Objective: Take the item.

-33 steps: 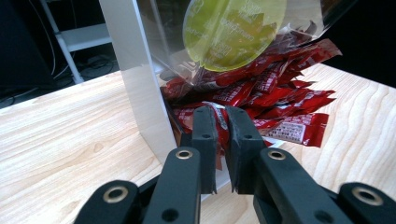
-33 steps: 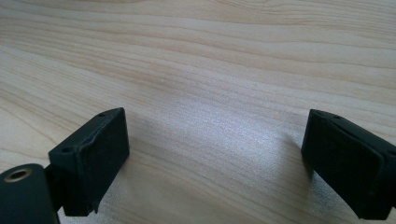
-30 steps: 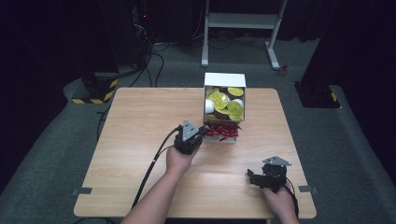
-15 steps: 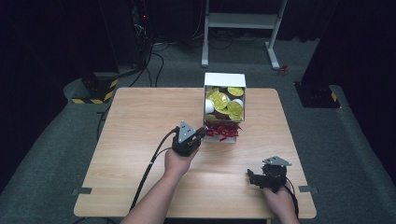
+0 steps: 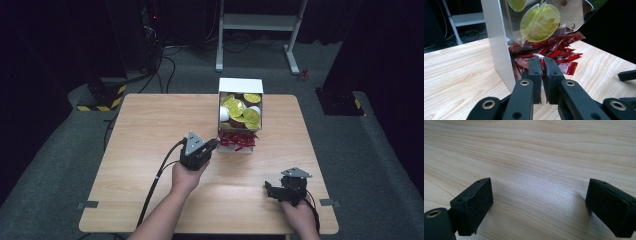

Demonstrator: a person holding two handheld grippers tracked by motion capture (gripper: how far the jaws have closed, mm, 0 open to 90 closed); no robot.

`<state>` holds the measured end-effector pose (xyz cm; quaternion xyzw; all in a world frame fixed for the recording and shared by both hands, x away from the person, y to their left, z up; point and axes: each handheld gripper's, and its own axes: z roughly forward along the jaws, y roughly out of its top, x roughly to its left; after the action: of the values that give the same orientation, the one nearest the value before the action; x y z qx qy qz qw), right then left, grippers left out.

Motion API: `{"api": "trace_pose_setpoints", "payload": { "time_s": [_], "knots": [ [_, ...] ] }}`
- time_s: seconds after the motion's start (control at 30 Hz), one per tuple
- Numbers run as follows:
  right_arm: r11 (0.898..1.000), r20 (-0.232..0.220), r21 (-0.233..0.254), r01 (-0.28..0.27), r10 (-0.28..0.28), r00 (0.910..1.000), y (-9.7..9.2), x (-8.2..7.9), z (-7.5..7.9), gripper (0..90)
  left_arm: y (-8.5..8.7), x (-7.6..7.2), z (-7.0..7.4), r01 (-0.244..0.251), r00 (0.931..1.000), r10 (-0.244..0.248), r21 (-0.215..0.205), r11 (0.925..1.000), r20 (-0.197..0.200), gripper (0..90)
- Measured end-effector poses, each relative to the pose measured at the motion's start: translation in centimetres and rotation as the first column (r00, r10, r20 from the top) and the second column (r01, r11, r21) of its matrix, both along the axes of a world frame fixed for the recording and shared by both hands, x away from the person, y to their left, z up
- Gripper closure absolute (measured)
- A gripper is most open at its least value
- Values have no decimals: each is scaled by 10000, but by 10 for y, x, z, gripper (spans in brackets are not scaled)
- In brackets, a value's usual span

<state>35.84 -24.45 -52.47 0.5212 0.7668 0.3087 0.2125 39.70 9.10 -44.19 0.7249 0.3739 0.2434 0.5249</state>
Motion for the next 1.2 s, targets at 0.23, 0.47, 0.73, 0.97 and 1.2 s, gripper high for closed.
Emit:
{"api": "trace_pose_setpoints", "payload": {
  "time_s": [0.23,0.47,0.73,0.97,1.2],
  "knots": [
    [10000,-2,-1,-1,1,10000,0,0,0,75,4,-3,3,63,9999,-61,-156,9999,112,855],
    [10000,26,-39,-89,90,10000,0,0,0,75,10,-5,5,80,10000,-79,-186,9998,39,856],
    [10000,22,-36,-88,88,10000,0,0,0,75,17,-13,9,171,9994,-156,-515,9985,301,865],
    [10000,21,-36,-89,89,10000,0,0,0,75,28,-17,10,190,9996,-172,-774,9968,232,864],
    [10000,22,-37,-89,89,10000,0,0,0,75,32,-23,12,237,9991,-208,-841,9962,359,863]
  ]
}}
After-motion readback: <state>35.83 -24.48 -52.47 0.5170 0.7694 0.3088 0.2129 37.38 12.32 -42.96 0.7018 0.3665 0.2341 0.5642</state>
